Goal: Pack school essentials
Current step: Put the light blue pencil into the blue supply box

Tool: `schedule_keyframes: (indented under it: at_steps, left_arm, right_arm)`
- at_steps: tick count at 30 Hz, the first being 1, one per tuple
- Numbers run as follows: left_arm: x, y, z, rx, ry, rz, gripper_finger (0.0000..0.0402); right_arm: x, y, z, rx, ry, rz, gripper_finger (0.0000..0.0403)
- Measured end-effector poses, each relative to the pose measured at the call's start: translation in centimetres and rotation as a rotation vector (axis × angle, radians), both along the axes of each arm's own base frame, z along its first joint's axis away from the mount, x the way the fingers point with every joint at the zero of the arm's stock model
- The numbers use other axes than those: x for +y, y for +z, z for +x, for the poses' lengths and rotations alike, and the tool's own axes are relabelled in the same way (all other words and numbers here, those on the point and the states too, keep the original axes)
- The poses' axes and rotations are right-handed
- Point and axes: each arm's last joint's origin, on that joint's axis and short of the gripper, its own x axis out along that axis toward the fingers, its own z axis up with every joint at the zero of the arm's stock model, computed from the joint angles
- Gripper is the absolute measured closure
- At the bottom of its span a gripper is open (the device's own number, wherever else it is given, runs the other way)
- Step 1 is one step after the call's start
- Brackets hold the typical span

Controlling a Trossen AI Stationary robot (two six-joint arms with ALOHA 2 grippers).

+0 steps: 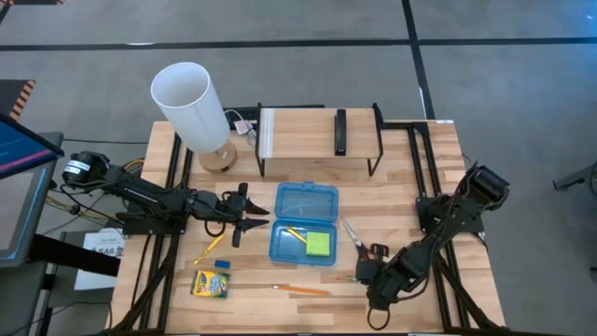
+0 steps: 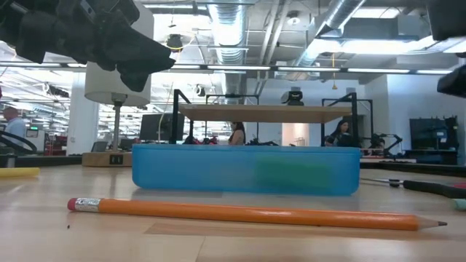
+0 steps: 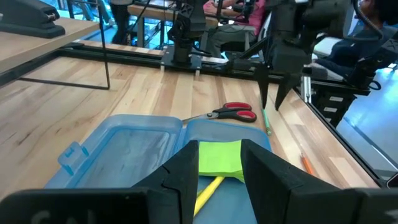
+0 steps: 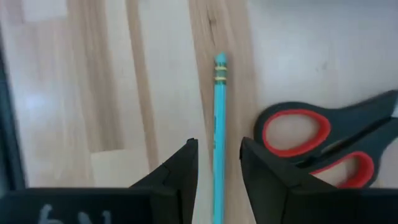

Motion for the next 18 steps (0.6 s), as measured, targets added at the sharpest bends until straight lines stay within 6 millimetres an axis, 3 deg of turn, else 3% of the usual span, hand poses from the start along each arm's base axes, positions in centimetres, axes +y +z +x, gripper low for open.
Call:
schedule_keyframes:
  at_steps: [10, 18]
  left_arm:
    - [0.0, 0.0, 0.0, 0.004, 0.000, -0.002, 0.0294]
    - [0.0, 0.0, 0.0, 0.004, 0.001, -0.002, 0.0294]
  right_arm:
    - [0.4, -3.2, 0.5, 0.112, -0.002, -0.032, 0.0262]
    - [0.1, -3.6, 0.5, 0.142, -0.007, -0.050, 0.0326]
